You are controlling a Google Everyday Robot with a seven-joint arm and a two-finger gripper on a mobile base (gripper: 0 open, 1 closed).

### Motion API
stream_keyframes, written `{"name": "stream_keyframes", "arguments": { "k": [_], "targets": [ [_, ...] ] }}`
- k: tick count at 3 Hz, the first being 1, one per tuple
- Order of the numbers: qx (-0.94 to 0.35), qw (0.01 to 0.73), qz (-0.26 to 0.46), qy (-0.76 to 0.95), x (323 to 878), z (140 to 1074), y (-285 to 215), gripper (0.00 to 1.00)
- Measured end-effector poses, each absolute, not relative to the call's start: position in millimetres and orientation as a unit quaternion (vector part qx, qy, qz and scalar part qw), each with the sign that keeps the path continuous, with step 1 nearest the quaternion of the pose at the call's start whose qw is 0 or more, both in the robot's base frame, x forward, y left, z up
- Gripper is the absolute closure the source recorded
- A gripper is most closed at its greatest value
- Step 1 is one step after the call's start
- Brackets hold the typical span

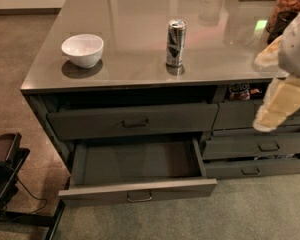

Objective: Close middle drawer

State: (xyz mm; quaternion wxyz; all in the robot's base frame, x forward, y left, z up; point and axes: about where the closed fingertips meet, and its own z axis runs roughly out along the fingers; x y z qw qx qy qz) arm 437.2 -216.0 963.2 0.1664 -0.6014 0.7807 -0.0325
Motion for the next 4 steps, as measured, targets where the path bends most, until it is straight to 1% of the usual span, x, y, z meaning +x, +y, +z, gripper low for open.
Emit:
{"name": "stream_keyframes", "arguments": {
  "k": [1,2,3,4],
  "targets": [
    [-0.6,0.183,-0.001,0.779,431,915,-210,0.42],
    [-0.598,0.195,0.046,0.776,426,843,-195,0.66],
    [-0.603,0.188,0.114,0.767,420,764,-168,0.89],
    [-0.624,0.14,0.178,0.748,403,689,-134,1.0]
  ]
}}
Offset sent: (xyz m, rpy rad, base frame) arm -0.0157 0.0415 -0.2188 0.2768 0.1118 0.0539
